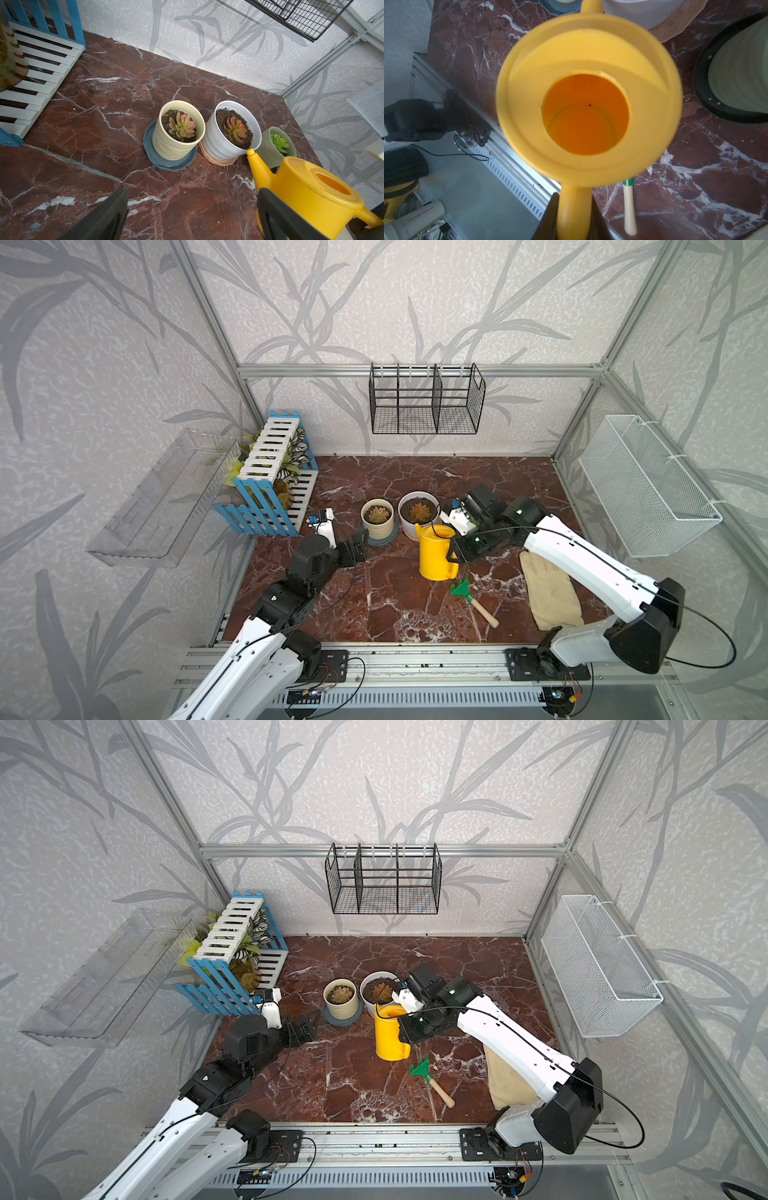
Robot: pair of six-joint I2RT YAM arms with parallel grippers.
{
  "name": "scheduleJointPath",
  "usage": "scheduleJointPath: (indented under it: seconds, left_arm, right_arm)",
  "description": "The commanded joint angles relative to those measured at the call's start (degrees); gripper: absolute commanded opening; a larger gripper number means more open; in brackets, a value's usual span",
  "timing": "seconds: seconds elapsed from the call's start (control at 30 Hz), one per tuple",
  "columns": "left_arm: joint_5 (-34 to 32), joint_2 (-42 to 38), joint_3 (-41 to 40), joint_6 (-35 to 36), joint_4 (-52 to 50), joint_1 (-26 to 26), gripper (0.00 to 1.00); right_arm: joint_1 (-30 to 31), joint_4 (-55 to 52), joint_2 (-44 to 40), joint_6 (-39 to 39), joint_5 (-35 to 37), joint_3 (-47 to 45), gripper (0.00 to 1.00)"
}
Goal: Water the succulent around the soil edge
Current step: Water the soil of the potted plant with water.
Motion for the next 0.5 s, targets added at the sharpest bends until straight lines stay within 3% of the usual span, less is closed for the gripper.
scheduleJointPath:
  seconds: [0.0,0.47]
  left_arm:
    - [0.47,0.12,-0.71,0.73,0.79,0.35,1.00]
    - [0.73,-0.08,-0.71,0.74,0.87,0.35,1.00]
  right_arm:
    - [-0.29,1.09,-1.44,-0.41,1.05,0.45,0.00]
    - [-5.04,-0.88,-5.19,-0.18,2.92,-1.64,0.00]
